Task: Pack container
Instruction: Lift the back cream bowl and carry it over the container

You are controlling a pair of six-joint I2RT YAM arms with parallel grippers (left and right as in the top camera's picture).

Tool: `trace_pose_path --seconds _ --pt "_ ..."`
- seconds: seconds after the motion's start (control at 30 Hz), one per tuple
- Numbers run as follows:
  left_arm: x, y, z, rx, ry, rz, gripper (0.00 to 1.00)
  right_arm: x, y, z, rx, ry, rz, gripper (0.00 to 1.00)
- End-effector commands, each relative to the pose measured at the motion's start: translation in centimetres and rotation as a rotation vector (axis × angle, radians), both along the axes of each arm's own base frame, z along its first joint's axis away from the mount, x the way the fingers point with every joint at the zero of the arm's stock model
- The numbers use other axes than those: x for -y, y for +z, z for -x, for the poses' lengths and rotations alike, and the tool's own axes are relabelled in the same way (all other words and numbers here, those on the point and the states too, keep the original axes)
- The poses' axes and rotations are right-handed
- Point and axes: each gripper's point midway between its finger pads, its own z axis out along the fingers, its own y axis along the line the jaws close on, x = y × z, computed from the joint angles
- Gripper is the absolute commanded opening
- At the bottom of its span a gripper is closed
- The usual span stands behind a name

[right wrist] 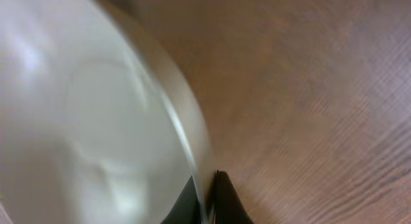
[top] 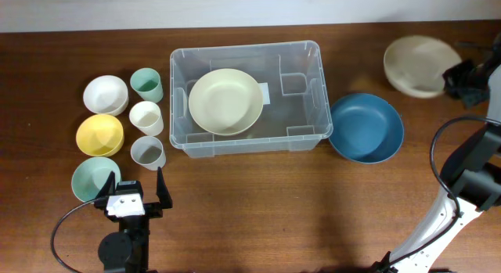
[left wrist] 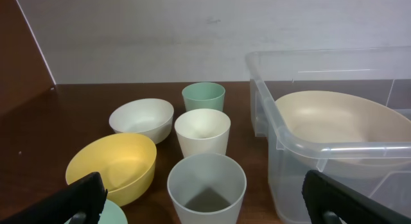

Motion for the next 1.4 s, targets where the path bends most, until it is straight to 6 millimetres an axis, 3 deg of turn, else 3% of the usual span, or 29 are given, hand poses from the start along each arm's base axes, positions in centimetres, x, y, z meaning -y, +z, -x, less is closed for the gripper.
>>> trace_pose_path --seconds 0.0,0.27,0.43,0.63,0.87,1.17,1.37 --pt "0.0 -0.1 0.0 -0.003 -0.004 -0.015 1.00 -1.7 6.1 -1.9 0.154 0.084 -0.022 0.04" --pt "0.0 -0.1 0.0 -0.003 -0.004 -0.015 1.00 -8.9 15.5 -3.0 0.378 0.348 -0.143 0.04" --pt "0.0 -0.1 0.0 -0.003 -0.004 -0.015 1.00 -15.2 17.7 -2.4 0.384 0.529 -0.149 0.04" --pt "0.0 -0.1 0.0 -0.003 -0.004 -0.015 1.00 -25.6 17.0 -2.3 0.336 0.781 -0.145 0.04" --pt "0.0 -0.1 0.0 -0.003 -0.004 -0.015 1.00 -36.1 15.5 -1.6 0.263 0.973 -0.010 0.04" --pt "0.0 -0.1 0.0 -0.003 -0.004 -0.015 1.00 -44.6 12.4 0.3 0.185 1.096 0.050 0.04" --pt "0.0 -0.1 0.0 -0.003 -0.004 -0.015 1.00 -47.2 8.1 0.3 0.137 1.127 0.026 0.04"
